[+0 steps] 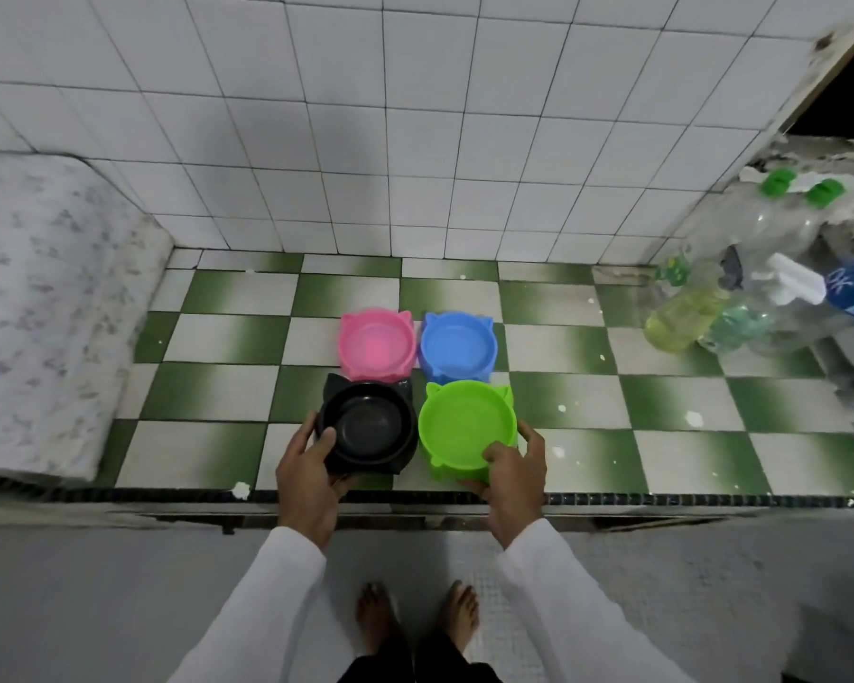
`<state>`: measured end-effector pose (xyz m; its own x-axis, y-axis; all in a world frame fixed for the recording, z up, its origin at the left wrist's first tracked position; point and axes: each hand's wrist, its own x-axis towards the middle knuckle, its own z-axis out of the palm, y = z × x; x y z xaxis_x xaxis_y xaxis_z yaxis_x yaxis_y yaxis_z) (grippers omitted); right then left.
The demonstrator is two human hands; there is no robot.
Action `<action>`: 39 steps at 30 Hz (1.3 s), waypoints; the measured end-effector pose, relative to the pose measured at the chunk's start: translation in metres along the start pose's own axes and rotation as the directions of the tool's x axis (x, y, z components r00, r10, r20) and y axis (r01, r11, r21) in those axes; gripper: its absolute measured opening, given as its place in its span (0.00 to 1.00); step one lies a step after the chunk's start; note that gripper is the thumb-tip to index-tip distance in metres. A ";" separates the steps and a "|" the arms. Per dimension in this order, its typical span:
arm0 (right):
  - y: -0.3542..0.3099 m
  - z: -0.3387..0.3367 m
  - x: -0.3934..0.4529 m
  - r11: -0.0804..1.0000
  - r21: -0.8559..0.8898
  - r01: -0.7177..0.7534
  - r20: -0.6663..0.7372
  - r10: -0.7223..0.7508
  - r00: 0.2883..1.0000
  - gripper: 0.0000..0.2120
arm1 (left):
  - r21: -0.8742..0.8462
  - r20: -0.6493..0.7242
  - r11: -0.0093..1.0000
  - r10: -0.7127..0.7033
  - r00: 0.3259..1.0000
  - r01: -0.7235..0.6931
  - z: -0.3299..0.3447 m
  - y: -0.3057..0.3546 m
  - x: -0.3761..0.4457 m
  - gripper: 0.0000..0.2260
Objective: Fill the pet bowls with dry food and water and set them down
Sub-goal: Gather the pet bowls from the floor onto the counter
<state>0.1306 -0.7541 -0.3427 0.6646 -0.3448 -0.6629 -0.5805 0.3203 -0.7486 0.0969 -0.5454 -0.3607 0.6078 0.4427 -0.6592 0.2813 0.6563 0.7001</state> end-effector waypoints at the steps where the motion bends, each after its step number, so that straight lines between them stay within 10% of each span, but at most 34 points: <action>1: 0.002 0.000 0.002 1.000 0.006 -0.017 0.002 0.017 1.000 0.30 | 0.005 -0.007 1.000 -0.004 1.000 0.004 -0.003 -0.002 0.003 0.21; 18: 0.017 0.002 0.037 0.997 -0.052 -0.056 0.017 0.057 0.998 0.29 | 0.252 -0.015 0.966 0.058 0.998 -0.053 -0.015 -0.032 0.039 0.26; 24: 0.021 -0.001 0.045 0.891 -0.435 0.133 -0.043 -0.168 0.985 0.23 | 0.494 0.015 0.859 0.151 0.988 -0.139 -0.019 -0.027 0.042 0.29; 39: 0.018 -0.011 0.071 0.633 -0.749 0.198 0.006 -0.293 0.956 0.12 | 0.708 0.014 0.690 0.201 0.980 -0.152 -0.015 -0.017 0.056 0.20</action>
<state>0.1626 -0.7829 -0.4033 0.8081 -0.4183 -0.4148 -0.5878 -0.5262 -0.6145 0.1149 -0.5224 -0.4139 0.6624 0.5569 -0.5011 0.6273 -0.0465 0.7774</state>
